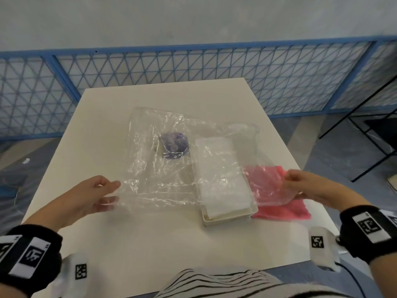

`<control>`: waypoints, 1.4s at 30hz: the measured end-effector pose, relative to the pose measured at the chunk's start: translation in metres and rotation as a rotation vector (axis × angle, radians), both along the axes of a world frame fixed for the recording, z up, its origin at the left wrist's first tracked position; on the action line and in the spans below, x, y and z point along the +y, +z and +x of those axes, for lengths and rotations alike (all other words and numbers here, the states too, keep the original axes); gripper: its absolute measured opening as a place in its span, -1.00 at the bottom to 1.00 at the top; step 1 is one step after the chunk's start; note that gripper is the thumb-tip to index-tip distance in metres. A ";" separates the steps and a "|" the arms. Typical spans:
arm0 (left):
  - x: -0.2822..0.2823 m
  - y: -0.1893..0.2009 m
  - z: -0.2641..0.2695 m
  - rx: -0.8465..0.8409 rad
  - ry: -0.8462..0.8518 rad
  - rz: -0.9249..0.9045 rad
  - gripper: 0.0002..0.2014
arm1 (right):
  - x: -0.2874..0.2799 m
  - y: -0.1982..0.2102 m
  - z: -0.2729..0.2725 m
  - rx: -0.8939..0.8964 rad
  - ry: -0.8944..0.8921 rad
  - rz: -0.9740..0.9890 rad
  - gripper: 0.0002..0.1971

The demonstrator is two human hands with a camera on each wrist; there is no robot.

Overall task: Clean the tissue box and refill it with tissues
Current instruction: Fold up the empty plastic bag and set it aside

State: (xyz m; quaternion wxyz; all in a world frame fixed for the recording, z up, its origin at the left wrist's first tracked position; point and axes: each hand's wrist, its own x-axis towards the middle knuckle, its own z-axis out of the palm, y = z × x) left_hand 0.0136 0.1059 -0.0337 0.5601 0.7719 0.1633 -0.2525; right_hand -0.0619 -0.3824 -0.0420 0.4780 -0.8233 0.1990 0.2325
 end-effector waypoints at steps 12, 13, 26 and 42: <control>-0.049 -0.013 0.028 -0.066 0.190 0.035 -0.57 | 0.026 -0.010 0.054 -0.110 -0.233 -0.255 -0.75; -0.049 -0.015 0.029 -0.078 0.215 0.044 -0.62 | 0.025 -0.011 0.053 -0.138 -0.231 -0.241 -0.80; -0.016 -0.017 0.016 -0.404 -0.001 0.180 -0.89 | -0.009 -0.012 0.033 -0.009 0.106 -0.189 -0.54; 0.000 0.031 0.020 -0.568 0.040 -0.326 -0.49 | 0.021 0.056 0.069 -0.575 -0.312 0.501 -0.92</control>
